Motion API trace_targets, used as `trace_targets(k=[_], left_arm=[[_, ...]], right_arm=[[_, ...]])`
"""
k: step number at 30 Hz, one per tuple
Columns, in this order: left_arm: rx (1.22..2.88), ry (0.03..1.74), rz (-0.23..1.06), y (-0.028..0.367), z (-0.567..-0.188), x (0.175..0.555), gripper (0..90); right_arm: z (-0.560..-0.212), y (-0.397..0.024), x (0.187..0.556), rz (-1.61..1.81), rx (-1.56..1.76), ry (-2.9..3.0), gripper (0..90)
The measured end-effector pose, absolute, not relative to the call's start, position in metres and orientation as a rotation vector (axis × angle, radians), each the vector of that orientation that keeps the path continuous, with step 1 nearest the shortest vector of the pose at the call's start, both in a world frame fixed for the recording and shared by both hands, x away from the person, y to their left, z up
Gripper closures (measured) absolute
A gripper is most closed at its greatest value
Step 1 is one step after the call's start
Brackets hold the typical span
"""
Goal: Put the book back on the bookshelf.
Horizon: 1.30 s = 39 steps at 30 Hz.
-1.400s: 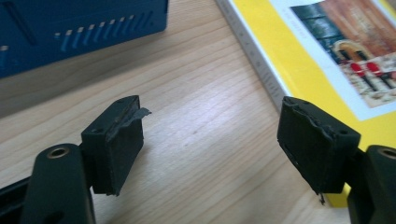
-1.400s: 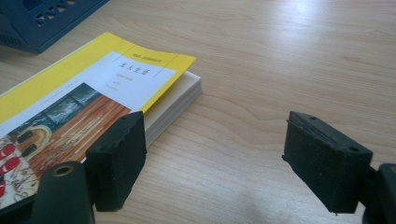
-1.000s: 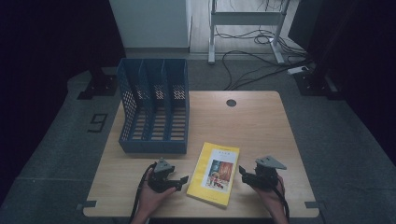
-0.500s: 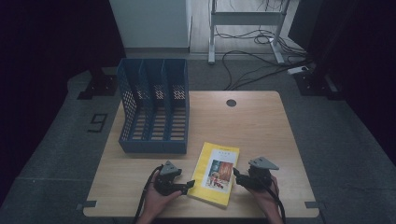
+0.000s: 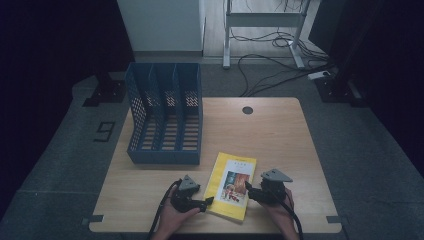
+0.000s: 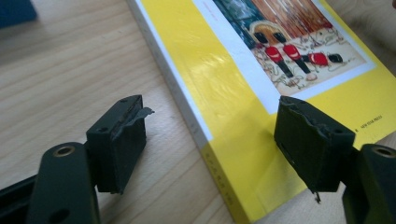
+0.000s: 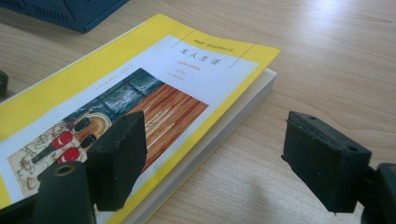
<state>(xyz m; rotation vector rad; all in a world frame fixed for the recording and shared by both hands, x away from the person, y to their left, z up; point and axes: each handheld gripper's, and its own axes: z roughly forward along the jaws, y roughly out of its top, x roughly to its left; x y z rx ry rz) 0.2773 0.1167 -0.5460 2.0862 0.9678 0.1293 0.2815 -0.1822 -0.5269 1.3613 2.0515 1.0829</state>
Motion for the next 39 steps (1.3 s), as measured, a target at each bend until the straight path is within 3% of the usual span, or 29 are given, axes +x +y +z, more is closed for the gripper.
trace_targets(k=[17,39], left_arm=[[2.071,0.943,0.094,0.109,-0.548,0.275,29.7],[2.07,0.936,0.095,0.106,-0.549,0.274,29.5]], right_arm=[[-0.532,-0.171,0.283,1.08,1.35,2.088,21.1],[-0.543,-0.158,0.289,1.085,1.371,2.133,21.1]])
